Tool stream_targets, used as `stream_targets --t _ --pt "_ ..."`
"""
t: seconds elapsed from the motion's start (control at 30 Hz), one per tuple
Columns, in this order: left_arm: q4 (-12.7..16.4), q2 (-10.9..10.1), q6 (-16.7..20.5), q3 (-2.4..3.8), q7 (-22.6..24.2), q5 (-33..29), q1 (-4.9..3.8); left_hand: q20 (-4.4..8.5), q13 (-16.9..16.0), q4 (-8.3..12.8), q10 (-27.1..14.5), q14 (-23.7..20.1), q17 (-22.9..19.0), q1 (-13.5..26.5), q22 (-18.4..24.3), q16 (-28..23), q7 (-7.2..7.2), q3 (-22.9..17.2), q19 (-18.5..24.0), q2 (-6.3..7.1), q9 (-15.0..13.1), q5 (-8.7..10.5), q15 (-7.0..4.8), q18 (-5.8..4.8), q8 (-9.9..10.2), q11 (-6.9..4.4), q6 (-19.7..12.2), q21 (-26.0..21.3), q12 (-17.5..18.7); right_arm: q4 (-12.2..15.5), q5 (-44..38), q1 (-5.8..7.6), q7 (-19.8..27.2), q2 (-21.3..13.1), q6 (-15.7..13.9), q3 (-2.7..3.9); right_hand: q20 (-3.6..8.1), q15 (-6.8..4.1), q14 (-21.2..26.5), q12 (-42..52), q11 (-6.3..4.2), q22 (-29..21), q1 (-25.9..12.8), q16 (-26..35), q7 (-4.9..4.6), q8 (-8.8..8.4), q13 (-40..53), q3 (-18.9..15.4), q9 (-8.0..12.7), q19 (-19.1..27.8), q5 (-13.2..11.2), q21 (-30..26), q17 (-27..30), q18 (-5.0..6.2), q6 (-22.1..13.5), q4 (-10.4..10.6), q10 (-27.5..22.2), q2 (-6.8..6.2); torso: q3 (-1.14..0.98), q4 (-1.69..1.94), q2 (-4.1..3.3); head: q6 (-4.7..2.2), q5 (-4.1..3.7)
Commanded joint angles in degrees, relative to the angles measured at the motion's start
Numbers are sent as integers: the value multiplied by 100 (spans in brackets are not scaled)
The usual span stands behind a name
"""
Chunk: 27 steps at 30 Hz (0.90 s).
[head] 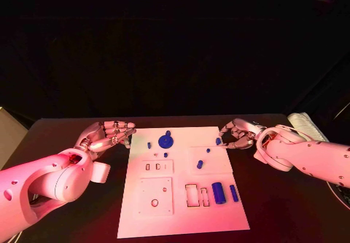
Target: Assemble the parts on the task board
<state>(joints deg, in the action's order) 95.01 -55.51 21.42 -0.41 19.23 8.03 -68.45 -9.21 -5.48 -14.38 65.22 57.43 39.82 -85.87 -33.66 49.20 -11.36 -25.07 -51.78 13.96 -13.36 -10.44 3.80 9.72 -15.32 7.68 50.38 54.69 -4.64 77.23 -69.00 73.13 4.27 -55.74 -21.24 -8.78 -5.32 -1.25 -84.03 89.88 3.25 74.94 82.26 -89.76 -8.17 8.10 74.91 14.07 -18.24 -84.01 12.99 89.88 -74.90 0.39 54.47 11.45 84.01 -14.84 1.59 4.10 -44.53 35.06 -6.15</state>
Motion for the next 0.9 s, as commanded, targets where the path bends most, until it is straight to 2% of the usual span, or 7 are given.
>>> stream_targets --t 0.03,0.4,0.6,0.9 --pt "6 9 -103 4 58 30 -6 -10 -6 -4 -35 -34 -6 16 -10 27 -3 -30 36 -19 -8 19 2 80 19 6 -52 34 -16 -38 -25 -14 -22 40 106 0 22 26 -597 12 60 1506 -30 -24 -24 -19 1509 -33 -5 -599 49 12 -1510 -39 42 27 599 90 5 1 5 4 -18" --pt "6 1 -106 4 51 31 -6 -10 -6 -4 -35 -34 -6 16 -10 27 -3 -30 36 -19 -8 19 2 80 19 6 -52 34 -16 -136 2 -37 -101 201 62 0 7 39 -597 12 71 1506 -53 -24 -36 -18 1509 -13 -9 -599 121 12 -1510 -39 112 115 599 200 1 -4 7 24 -8" --pt "5 0 -110 4 42 33 -6 -10 -6 -4 -35 -34 -6 16 -10 27 -3 -30 36 -19 -8 19 2 80 19 6 -52 34 -16 -171 37 -52 -117 270 74 0 7 33 -597 12 69 1506 -45 -24 -31 -13 1509 42 -11 -599 97 12 -1510 -39 161 150 599 270 1 -10 10 19 37" --pt "5 -7 -115 4 28 35 -6 -11 -8 3 -39 -39 -12 20 -18 34 0 -38 50 -17 -16 18 1 81 18 4 -57 49 -20 -210 57 -67 -136 310 94 1 32 -1 -597 12 33 1506 37 -24 12 12 1509 211 -16 -599 28 12 -1510 -39 299 146 599 355 3 -12 10 20 25"
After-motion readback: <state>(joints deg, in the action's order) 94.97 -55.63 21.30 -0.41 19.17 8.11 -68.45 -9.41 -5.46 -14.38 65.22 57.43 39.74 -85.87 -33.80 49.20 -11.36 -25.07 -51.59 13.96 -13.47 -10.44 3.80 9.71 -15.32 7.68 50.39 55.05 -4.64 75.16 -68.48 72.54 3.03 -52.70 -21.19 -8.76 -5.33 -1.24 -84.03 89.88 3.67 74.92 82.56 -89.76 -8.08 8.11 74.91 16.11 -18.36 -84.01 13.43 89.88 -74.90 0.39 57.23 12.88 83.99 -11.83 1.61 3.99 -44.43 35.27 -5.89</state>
